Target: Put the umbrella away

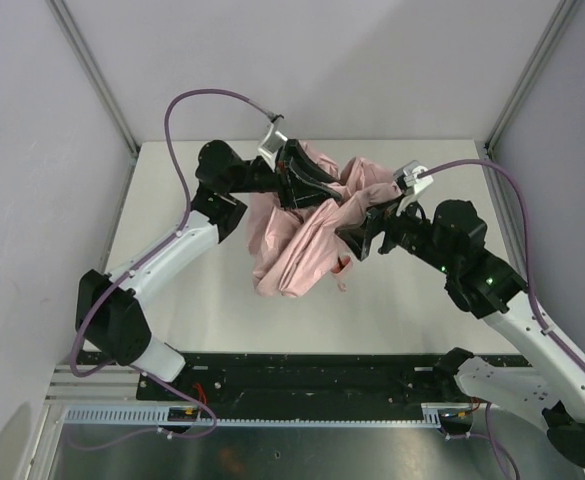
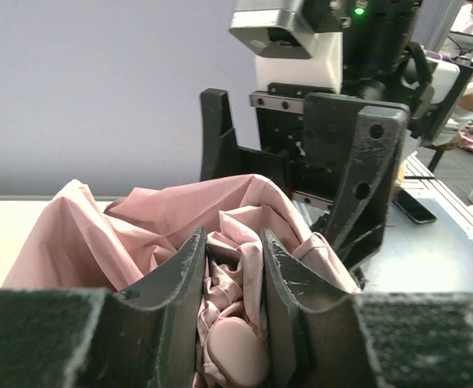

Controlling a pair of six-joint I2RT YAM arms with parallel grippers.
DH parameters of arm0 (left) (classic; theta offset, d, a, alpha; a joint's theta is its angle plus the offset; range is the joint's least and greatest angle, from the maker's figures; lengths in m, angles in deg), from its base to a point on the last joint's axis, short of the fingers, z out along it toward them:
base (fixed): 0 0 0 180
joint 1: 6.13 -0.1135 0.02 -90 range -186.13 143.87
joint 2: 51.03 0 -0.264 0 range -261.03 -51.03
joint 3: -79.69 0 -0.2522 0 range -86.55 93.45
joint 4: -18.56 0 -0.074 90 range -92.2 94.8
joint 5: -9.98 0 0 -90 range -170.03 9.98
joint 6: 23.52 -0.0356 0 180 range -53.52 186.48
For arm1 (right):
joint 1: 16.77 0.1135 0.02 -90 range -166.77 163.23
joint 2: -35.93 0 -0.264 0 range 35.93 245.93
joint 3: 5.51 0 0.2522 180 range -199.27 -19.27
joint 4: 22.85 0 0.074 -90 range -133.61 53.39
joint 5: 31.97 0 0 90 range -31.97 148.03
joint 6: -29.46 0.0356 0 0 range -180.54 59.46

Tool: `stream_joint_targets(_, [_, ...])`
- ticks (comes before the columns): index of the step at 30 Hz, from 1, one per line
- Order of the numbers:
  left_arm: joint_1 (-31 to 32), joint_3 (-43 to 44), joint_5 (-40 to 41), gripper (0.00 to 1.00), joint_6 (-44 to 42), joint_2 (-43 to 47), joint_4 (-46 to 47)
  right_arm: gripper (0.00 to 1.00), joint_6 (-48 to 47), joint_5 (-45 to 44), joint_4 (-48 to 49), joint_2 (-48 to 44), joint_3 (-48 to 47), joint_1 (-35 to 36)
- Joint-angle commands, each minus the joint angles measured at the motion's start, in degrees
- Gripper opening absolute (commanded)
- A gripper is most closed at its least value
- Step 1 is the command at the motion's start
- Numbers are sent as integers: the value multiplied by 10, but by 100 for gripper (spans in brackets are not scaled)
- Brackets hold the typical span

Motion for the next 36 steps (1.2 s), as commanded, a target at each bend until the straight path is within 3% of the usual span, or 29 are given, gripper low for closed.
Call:
stream_joint_targets(1, [6,33,-38,0,29,4,57,99,-5,55,45,6,19,-25])
stream_joint_targets(8, [34,39,-71,0,24,2,73,99,-40,166,151,59,23,-35])
stream_joint_targets(17, [50,42,-39,0,49,-4,102,99,-61,212,306,116,41,-10])
stream_joint_targets(25, [55,24,-7,0,127,-6,211,99,0,186,476,91,127,3])
stream_joint_targets(36, [74,42,-23,0,176,-37,262,100,23,177,592,128,134,13])
